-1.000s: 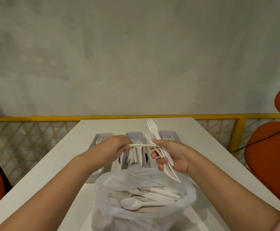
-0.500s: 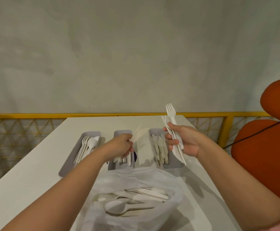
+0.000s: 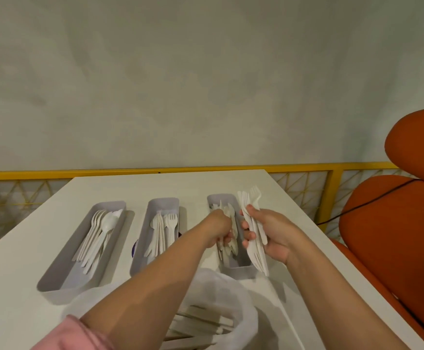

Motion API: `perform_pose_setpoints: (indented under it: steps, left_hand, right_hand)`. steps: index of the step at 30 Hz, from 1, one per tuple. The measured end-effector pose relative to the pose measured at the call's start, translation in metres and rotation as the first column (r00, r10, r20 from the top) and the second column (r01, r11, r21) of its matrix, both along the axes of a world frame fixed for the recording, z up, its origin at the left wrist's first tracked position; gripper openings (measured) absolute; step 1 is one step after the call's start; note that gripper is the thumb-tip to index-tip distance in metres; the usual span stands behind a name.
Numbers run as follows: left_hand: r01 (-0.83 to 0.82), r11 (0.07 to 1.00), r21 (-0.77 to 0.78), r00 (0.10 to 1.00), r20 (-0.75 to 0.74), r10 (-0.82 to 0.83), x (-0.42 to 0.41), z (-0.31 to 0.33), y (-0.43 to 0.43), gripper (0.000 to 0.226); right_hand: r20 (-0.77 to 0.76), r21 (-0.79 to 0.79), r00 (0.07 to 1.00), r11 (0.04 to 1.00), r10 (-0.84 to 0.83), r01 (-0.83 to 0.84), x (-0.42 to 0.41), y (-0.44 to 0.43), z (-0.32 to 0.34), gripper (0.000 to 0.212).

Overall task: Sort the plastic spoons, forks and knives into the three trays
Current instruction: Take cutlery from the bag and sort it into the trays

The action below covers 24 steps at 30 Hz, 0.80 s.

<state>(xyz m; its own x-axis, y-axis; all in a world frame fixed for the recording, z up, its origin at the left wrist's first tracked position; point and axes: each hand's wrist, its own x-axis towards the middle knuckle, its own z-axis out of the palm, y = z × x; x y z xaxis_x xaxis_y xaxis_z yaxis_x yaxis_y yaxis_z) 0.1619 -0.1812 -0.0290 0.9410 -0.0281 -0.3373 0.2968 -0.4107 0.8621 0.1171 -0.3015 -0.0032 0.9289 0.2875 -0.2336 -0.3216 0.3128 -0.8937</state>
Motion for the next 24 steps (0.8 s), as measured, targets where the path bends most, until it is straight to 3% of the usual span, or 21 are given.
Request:
perform_pose_setpoints:
  steps: [6, 10, 12, 14, 18, 24]
  left_hand:
    - [0.075, 0.996, 0.055, 0.995, 0.056, -0.078, 0.0, 0.0, 0.001, 0.022]
    - [0.119, 0.981, 0.155, 0.979, 0.145, -0.142, -0.006, 0.004, 0.009, 0.029]
    - [0.124, 0.991, 0.056, 0.976, 0.172, -0.132, -0.015, 0.01, 0.012, 0.03]
    - [0.134, 0.987, -0.091, 0.987, 0.1, -0.125, -0.031, 0.018, 0.015, 0.035]
    - [0.255, 0.917, -0.307, 0.959, -0.04, -0.28, -0.053, 0.023, 0.024, 0.045]
    - [0.265, 0.886, -0.382, 0.953, -0.034, -0.3, -0.068, 0.022, 0.033, 0.02]
  right_hand:
    - [0.011, 0.04, 1.0, 0.999, 0.019, -0.019, 0.005, 0.001, -0.004, 0.022]
    - [0.022, 0.065, 1.0, 0.998, 0.012, -0.014, 0.005, 0.003, -0.007, 0.024]
    - [0.029, 0.093, 0.999, 0.996, -0.018, 0.015, 0.005, 0.005, -0.006, 0.025]
    - [0.029, 0.122, 0.998, 0.991, -0.057, 0.053, 0.006, 0.007, -0.004, 0.024]
    - [0.016, 0.149, 0.987, 0.977, -0.158, 0.154, 0.008, 0.013, -0.003, 0.021]
    - [-0.043, 0.146, 0.971, 0.96, -0.235, 0.239, 0.004, 0.025, -0.005, 0.025]
